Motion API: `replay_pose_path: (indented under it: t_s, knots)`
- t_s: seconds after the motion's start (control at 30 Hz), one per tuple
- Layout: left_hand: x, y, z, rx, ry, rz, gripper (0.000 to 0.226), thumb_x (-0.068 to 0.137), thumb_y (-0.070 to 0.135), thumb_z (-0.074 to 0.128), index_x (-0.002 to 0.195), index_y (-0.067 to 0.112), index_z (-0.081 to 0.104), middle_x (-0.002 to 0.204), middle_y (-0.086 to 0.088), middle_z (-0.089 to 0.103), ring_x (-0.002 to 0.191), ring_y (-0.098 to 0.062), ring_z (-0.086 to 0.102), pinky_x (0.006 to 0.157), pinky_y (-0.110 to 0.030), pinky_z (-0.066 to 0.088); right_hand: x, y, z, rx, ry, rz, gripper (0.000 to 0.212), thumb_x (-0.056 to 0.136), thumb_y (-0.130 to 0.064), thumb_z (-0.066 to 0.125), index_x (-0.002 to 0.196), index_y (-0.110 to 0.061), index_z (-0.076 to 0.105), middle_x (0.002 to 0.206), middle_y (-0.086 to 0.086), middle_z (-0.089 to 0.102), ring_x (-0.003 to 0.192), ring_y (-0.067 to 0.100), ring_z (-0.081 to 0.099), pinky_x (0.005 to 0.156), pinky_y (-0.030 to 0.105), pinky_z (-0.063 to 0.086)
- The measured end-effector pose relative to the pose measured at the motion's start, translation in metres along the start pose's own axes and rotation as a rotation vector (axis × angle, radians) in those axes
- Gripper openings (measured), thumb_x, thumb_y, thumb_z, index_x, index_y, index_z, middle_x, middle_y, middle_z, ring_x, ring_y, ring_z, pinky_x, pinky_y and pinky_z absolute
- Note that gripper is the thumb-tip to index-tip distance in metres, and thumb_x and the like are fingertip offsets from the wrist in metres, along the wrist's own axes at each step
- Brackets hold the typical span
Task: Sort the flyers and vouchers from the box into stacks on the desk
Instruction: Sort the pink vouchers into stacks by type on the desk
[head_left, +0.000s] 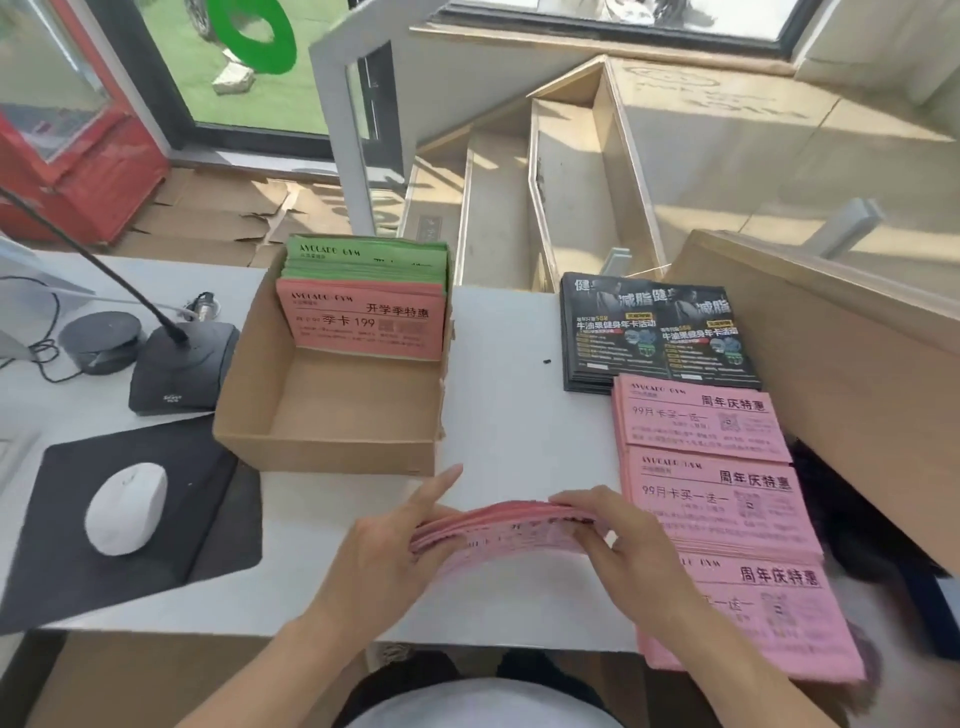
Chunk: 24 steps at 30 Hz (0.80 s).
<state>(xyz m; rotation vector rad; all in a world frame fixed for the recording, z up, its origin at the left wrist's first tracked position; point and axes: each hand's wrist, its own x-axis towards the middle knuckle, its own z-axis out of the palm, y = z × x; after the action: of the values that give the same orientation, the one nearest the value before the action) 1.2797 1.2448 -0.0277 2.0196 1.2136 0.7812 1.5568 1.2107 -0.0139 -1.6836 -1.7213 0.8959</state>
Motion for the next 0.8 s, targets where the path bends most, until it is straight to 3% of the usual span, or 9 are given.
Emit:
replay_pose_path:
  t_s: [0.1,0.23,0.33,0.43,0.57,0.73,0.8]
  knots:
    - [-0.016,-0.001,0.014,-0.111,0.052,-0.226,0.079,0.088,0.015,0.076,0.145,0.051,0.035,0.105,0.028,0.07,0.099,0.004,0.067,0.087,-0.016,0.052,-0.003,0.012,0.0,0.033,-0.075,0.042,0.045,0.099,-0.01,0.06,0.124,-0.046,0.059,0.115,-0.029,0.062,0.113,-0.006,0.058,0.093,0.015,0.047]
    - [-0.028,0.009,0.029,-0.304,0.176,-0.532,0.071,0.094,0.013,0.068,0.135,0.06,0.034,0.103,0.024,0.072,0.102,0.003,0.067,0.089,-0.016,0.051,0.0,0.02,-0.006,-0.03,-0.133,0.054,0.057,0.102,-0.01,0.05,0.134,-0.057,0.044,0.118,-0.036,0.058,0.112,-0.009,0.055,0.092,0.015,0.047]
    - [-0.031,0.027,0.042,-0.306,0.257,-0.561,0.052,0.099,0.014,0.06,0.13,0.054,0.046,0.108,0.03,0.068,0.107,0.006,0.063,0.089,-0.022,0.053,-0.001,0.016,-0.011,-0.012,-0.179,0.067,0.066,0.104,-0.011,0.047,0.132,-0.069,0.033,0.114,-0.034,0.06,0.102,-0.008,0.059,0.084,0.013,0.048]
    - [-0.023,0.054,0.046,-0.297,0.317,-0.544,0.048,0.098,0.016,0.062,0.129,0.05,0.048,0.105,0.032,0.067,0.102,0.006,0.063,0.077,-0.019,0.051,-0.011,0.011,-0.037,0.094,-0.068,0.081,0.067,0.104,-0.014,0.049,0.144,-0.061,0.022,0.11,-0.022,0.063,0.096,-0.002,0.061,0.077,0.018,0.053]
    - [-0.006,0.106,0.067,-0.355,0.191,-0.503,0.065,0.094,0.019,0.067,0.137,0.056,0.035,0.103,0.025,0.072,0.093,-0.001,0.069,0.066,-0.018,0.056,-0.049,0.035,-0.089,0.162,0.066,0.182,0.068,0.103,-0.019,0.053,0.145,-0.06,0.018,0.108,-0.017,0.063,0.096,-0.004,0.062,0.072,0.017,0.053]
    - [0.008,0.138,0.136,-0.445,-0.129,-0.581,0.077,0.093,0.022,0.07,0.14,0.061,0.024,0.106,0.019,0.073,0.091,-0.005,0.074,0.075,-0.034,0.064,-0.109,0.087,-0.127,0.2,0.29,0.399,0.058,0.098,-0.023,0.06,0.138,-0.057,0.035,0.111,-0.014,0.065,0.097,0.001,0.067,0.081,0.039,0.06]
    - [0.011,0.141,0.159,-0.414,-0.22,-0.607,0.083,0.092,0.024,0.072,0.147,0.056,0.019,0.105,0.023,0.071,0.09,-0.001,0.073,0.075,-0.033,0.064,-0.124,0.1,-0.131,0.186,0.355,0.473,0.056,0.096,-0.028,0.063,0.135,-0.056,0.035,0.11,-0.013,0.066,0.095,0.002,0.068,0.08,0.037,0.059]
